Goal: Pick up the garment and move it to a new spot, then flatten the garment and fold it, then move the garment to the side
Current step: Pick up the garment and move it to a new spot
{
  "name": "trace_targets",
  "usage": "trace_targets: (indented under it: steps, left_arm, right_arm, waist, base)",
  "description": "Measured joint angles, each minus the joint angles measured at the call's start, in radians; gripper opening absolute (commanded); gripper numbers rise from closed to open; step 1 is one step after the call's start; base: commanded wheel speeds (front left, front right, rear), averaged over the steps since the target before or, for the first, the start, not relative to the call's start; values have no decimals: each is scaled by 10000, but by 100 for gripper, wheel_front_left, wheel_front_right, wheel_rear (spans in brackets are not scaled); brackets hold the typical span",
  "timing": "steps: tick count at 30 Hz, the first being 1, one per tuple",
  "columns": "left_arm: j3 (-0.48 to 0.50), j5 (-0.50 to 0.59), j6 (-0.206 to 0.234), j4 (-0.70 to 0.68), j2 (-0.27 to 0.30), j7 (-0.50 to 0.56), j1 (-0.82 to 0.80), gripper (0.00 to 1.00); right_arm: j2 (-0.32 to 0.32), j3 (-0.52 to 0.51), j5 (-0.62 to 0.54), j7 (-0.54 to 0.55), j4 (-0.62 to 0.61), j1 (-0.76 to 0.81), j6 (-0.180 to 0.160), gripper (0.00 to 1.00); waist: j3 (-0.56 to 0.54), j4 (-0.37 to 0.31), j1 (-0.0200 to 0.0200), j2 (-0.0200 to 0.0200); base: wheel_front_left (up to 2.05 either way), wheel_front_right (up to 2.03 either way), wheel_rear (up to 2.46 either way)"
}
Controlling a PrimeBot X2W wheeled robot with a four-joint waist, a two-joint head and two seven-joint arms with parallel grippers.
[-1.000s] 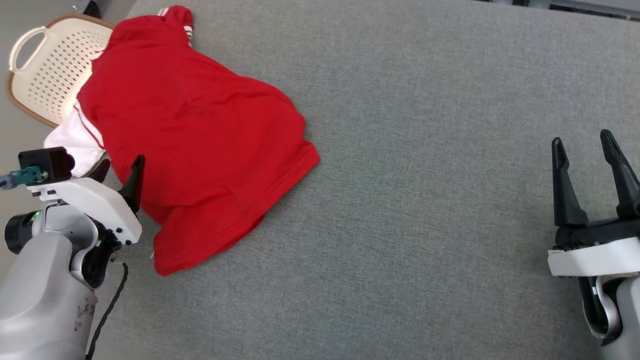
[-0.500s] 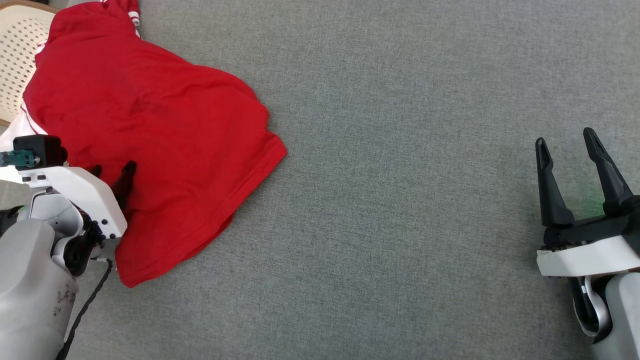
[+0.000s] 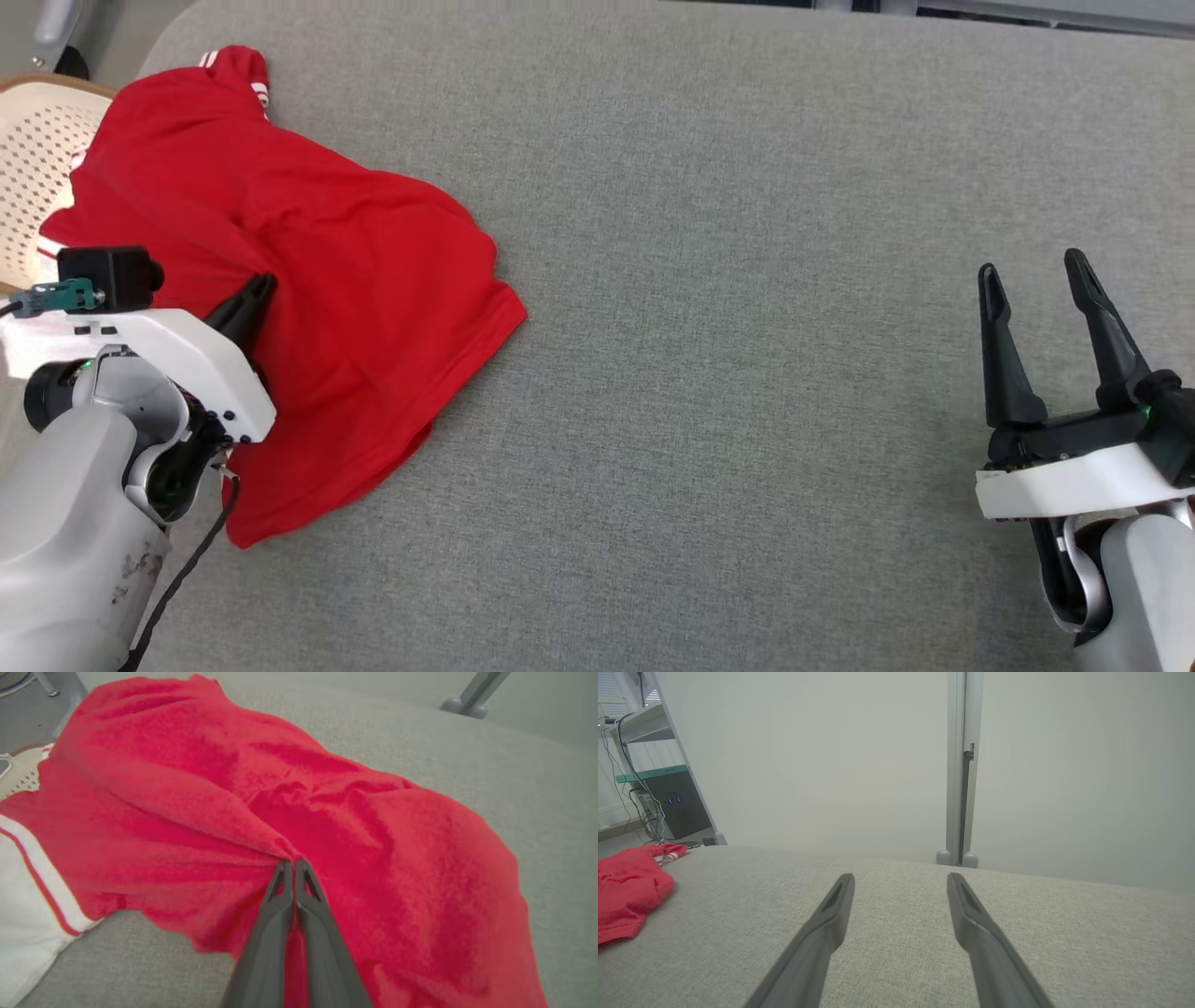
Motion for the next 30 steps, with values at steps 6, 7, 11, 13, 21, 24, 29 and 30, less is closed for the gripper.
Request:
trace_targets:
  steps: [6, 7, 11, 13, 21, 24, 29, 30]
  left_arm:
    - [-180, -190, 0, -1344, 270, -401, 85, 0]
    - [-171, -198, 0, -1588, 303, -447, 87, 0]
    - [-121, -144, 107, -2594, 259, -769, 78, 0]
    - [-127, -86, 265, -3122, 148, -859, 35, 0]
    - [-543, 299, 941, -4938, -792, -865, -418, 0]
    - [-918, 642, 1204, -5106, -1547, -955, -848, 0]
    - [-1358, 1037, 1584, -4823, -2644, -1254, -1339, 0]
    - [-1697, 1129, 1618, -4508, -3162, -1294, -1466, 0]
  right_arm:
    - [318, -104, 100, 0, 96, 210, 0, 100]
    - [347, -109, 104, 2, 98, 215, 0, 100]
    - [495, -130, 134, 2, 125, 308, -2, 100]
    - [546, -134, 142, 2, 140, 364, -2, 100]
    - [784, -313, 180, 2, 58, 394, 0, 100]
    - [834, -520, 174, 0, -123, 393, -2, 100]
    - [961, -518, 105, 0, -276, 355, 0, 100]
    - [988, -604, 100, 0, -368, 296, -2, 100]
  waist:
    - [-721, -182, 0, 0]
    - [-830, -221, 0, 0]
    - [-1192, -422, 0, 0]
    - [-1336, -539, 0, 0]
    - [-1756, -1180, 0, 0]
    - [-1836, -1451, 0, 0]
    - [-1865, -1921, 0, 0]
    - [-1840, -2172, 0, 0]
  base:
    - [0, 0, 0]
    - [0, 0, 0]
    - [0, 0, 0]
    - [0, 0, 0]
    - [0, 0, 0]
    - [0, 0, 0]
    - [0, 0, 0]
    - [0, 0, 0]
